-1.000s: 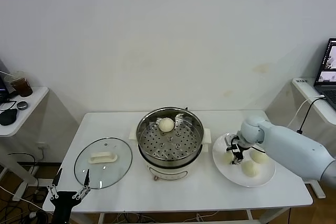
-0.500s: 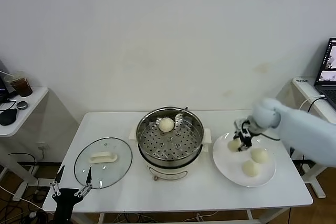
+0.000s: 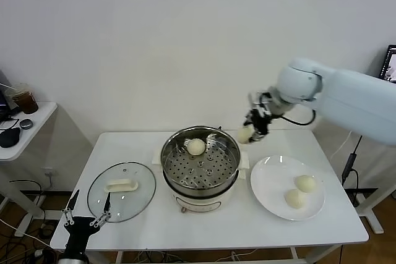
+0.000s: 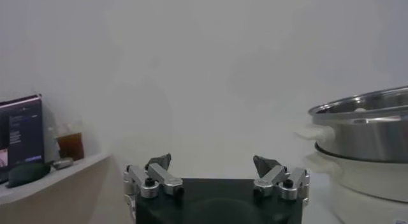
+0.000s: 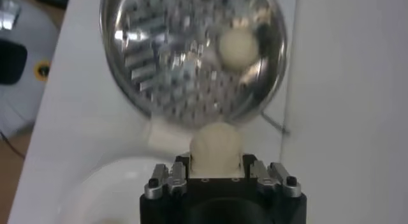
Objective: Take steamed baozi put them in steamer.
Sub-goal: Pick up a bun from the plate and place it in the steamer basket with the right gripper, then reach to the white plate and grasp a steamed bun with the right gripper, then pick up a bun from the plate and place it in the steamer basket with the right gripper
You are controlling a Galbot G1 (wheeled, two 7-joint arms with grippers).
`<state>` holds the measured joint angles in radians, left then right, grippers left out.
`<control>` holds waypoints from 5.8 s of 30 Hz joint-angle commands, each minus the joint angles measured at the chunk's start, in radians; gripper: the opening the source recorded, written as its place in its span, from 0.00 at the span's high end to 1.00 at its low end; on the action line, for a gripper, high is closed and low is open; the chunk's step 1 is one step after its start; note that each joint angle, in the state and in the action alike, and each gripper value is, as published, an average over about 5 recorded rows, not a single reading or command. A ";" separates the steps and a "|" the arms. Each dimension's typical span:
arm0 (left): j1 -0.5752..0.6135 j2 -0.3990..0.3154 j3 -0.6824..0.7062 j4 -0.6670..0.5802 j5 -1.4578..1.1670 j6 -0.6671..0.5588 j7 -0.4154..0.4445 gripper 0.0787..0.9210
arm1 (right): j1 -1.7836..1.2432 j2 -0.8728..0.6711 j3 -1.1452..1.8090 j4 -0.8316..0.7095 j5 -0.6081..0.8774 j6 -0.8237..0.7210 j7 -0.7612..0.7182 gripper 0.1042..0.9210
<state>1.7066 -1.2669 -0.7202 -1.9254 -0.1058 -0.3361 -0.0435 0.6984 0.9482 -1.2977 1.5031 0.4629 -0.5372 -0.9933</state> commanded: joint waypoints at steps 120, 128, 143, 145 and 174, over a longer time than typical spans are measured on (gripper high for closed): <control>0.028 -0.045 -0.038 0.017 0.077 -0.025 -0.011 0.12 | -0.885 -0.363 0.591 -0.152 -0.703 0.279 -0.088 0.39; 0.028 -0.043 -0.039 0.014 0.073 -0.026 -0.010 0.12 | -0.690 -0.402 0.518 -0.107 -0.602 0.286 -0.145 0.47; 0.007 -0.029 -0.031 0.013 0.060 -0.028 -0.008 0.12 | -0.034 -0.115 0.261 -0.120 -0.279 0.395 -0.229 0.48; 0.007 -0.029 -0.032 0.013 0.060 -0.028 -0.008 0.12 | -0.011 -0.057 0.223 -0.107 -0.262 0.431 -0.220 0.48; 0.013 -0.040 -0.056 0.007 0.047 -0.034 -0.012 0.12 | -0.180 0.319 -0.014 -0.156 -0.577 0.989 -0.141 0.47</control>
<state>1.7196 -1.3074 -0.7752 -1.9194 -0.0585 -0.3700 -0.0549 0.5352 1.1792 -1.2658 1.3820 0.0184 0.3052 -1.1436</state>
